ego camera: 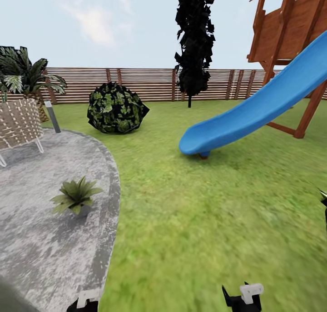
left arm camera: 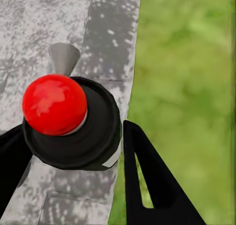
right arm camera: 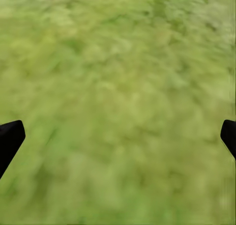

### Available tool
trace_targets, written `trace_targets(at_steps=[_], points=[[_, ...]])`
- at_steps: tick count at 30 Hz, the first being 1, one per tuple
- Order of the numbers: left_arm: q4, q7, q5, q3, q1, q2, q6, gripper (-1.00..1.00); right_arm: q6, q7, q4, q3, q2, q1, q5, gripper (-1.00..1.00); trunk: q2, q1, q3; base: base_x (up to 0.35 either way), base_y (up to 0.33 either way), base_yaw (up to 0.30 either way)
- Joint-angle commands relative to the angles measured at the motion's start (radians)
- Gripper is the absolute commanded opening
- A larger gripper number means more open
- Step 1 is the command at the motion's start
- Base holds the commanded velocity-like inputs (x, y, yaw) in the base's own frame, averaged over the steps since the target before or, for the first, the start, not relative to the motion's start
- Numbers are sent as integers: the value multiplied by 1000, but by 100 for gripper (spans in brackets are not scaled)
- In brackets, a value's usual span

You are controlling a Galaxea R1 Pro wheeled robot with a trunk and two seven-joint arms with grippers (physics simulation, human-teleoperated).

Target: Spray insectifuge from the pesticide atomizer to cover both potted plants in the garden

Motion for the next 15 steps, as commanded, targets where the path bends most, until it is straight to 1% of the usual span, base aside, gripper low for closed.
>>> trace_targets(at_steps=[1, 5, 11, 15], points=[[1, 4, -11, 5, -1, 0, -4, -100, -3, 8, 1, 3, 0, -1, -11, 100, 0, 0, -1, 322, -116, 0], [1, 4, -11, 5, -1, 0, -4, -100, -3, 8, 1, 3, 0, -1, -11, 100, 0, 0, -1, 283, -105, 0], [1, 4, -9, 5, -1, 0, -4, -100, -3, 8, 1, 3, 0, -1, -11, 100, 0, 0, -1, 61, -12, 0], [1, 4, -9, 5, -1, 0, -4, -100, -3, 9, 1, 3, 0, -1, -11, 100, 0, 0, -1, 255, -1, 0]])
